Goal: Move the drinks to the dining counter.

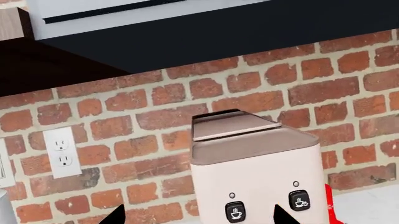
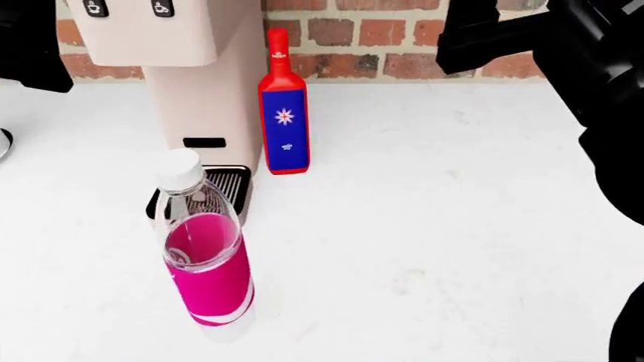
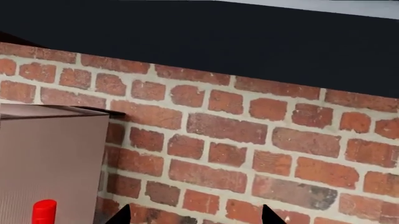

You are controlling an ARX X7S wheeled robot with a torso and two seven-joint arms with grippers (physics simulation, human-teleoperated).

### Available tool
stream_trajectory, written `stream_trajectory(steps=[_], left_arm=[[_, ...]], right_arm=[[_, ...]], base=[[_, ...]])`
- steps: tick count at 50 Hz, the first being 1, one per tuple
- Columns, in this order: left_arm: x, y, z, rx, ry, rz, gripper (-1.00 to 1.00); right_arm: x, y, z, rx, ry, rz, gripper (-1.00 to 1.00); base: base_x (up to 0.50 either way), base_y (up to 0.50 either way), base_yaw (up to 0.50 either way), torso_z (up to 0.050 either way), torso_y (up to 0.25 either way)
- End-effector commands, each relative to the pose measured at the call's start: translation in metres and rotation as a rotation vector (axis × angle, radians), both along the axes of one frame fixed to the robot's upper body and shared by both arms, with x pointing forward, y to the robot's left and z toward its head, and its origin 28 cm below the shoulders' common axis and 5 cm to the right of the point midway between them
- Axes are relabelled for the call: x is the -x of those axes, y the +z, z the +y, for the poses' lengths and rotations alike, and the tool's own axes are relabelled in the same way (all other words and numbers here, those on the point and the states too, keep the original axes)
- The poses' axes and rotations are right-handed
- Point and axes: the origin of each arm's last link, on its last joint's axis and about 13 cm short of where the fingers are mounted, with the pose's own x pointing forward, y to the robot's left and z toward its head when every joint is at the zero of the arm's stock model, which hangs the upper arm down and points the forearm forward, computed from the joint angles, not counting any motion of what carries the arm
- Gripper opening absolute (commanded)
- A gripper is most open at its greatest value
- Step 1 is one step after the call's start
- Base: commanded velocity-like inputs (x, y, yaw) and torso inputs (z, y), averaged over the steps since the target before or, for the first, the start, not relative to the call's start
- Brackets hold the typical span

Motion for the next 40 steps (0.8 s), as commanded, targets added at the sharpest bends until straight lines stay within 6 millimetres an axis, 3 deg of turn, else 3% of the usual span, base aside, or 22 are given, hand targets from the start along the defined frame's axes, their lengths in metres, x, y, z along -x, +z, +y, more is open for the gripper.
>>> stream_trajectory(steps=[1, 6, 11, 18, 25, 40], left_arm=[[0.013, 0.000, 0.008, 0.052, -0.031, -0.020, 1.00], [0.026, -0.005, 0.014, 0.045, -0.099, -0.001, 1.00], [0.037, -0.015, 0.033, 0.035, -0.122, 0.007, 1.00], [0.048, -0.037, 0.051, -0.043, -0.238, 0.098, 1.00], [0.059, -0.061, 0.050, -0.146, -0.427, 0.201, 1.00], [0.076, -0.071, 0.050, -0.220, -0.605, 0.206, 1.00]], right_arm=[[-0.001, -0.008, 0.000, 0.030, -0.003, 0.048, 1.00], [-0.001, -0.014, 0.000, 0.026, 0.027, 0.103, 1.00], [-0.001, -0.015, -0.002, 0.004, 0.039, 0.119, 1.00], [-0.002, -0.014, 0.000, 0.004, 0.058, 0.123, 1.00], [-0.003, -0.013, 0.001, 0.001, 0.064, 0.124, 1.00], [-0.002, -0.014, 0.001, 0.009, 0.066, 0.125, 1.00]], base=[[0.00, 0.00, 0.00, 0.000, 0.000], [0.00, 0.00, 0.00, 0.000, 0.000], [0.00, 0.00, 0.00, 0.000, 0.000], [0.00, 0.00, 0.00, 0.000, 0.000], [0.00, 0.00, 0.00, 0.000, 0.000], [0.00, 0.00, 0.00, 0.000, 0.000]])
